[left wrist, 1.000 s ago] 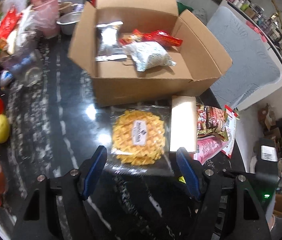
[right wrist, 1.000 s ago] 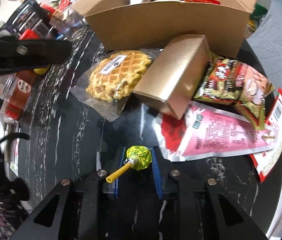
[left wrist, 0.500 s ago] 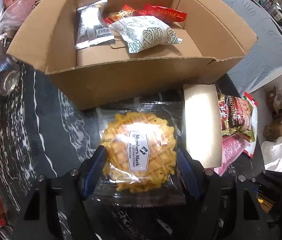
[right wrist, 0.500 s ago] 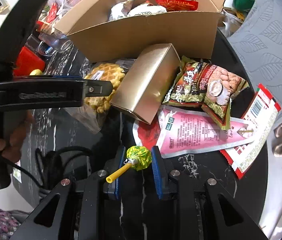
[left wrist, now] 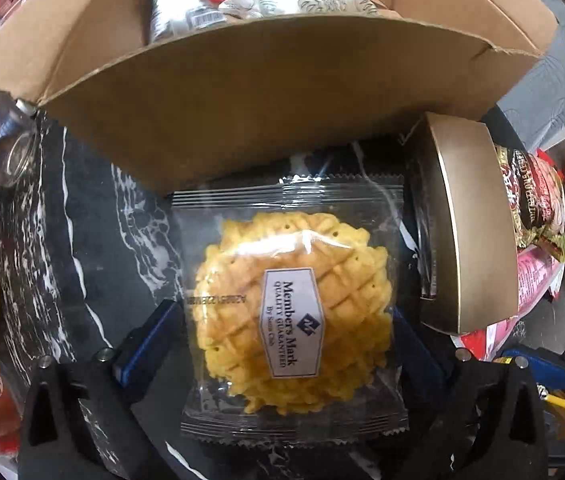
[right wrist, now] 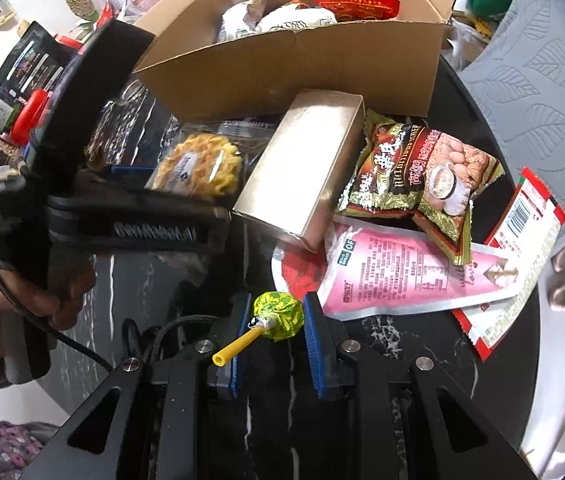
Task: Organize snacks
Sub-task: 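Lift the waffle and lollipop and carry both toward the box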
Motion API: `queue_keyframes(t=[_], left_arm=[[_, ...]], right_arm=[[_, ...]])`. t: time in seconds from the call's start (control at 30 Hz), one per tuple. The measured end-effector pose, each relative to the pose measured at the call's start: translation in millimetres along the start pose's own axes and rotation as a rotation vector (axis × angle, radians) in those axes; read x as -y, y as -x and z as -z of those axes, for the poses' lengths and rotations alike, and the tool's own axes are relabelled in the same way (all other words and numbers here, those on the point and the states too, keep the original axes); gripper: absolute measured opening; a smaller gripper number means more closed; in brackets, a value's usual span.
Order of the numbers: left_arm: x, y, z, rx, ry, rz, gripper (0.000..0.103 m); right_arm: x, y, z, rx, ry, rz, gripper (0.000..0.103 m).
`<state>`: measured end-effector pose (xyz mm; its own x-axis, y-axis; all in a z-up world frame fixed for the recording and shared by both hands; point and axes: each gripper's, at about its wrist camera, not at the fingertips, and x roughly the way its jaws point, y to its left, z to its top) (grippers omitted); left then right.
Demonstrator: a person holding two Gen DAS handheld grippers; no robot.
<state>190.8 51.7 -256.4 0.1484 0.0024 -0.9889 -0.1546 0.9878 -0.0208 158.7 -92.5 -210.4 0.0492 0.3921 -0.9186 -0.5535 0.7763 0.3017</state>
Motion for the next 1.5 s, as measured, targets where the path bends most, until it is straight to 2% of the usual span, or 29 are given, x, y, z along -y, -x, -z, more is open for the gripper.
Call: queue_keyframes(t=[0.07,0.1,0.13,0.3,0.43,0.87,1.07,1.3,1.5], left_arm=[[1.6,0.1,0.0,0.006,0.014,0.000,0.099],[0.9,3.6,2.2,0.025,0.018,0.001,0.089],[2.0,6.7,3.0,0.039,0.014,-0.001,0.084],[-7.3,13.5,9.1,0.023,0.035,0.045,0.078],[-8.3,23.7,8.8,0.036,0.040,0.057,0.078],[-10.2,70.3,61.9,0.066,-0.003,0.074,0.078],[12.6,91.7,89.9,0.082,-0.036,0.071,0.078],[23.9,106.8,109.2,0.096,-0.060,0.075,0.078],[32.3,122.6,120.9,0.119,-0.051,0.071,0.078]], right_arm=[[-0.1,-0.9,-0.2,-0.002,0.003,0.004,0.026],[-1.5,-1.8,-0.8,-0.002,0.004,0.006,0.026],[-2.0,-2.5,-1.1,-0.001,0.003,0.006,0.026],[-4.6,-2.6,0.5,0.005,-0.011,0.000,0.026],[-4.5,0.1,4.3,0.016,-0.010,0.001,0.026],[-14.4,21.9,38.9,0.036,-0.027,-0.008,0.026],[-24.0,32.5,57.0,0.056,-0.026,0.004,0.026],[-30.5,48.2,76.9,0.096,-0.030,0.028,0.026],[-31.3,60.0,80.1,0.124,-0.038,0.035,0.026]])
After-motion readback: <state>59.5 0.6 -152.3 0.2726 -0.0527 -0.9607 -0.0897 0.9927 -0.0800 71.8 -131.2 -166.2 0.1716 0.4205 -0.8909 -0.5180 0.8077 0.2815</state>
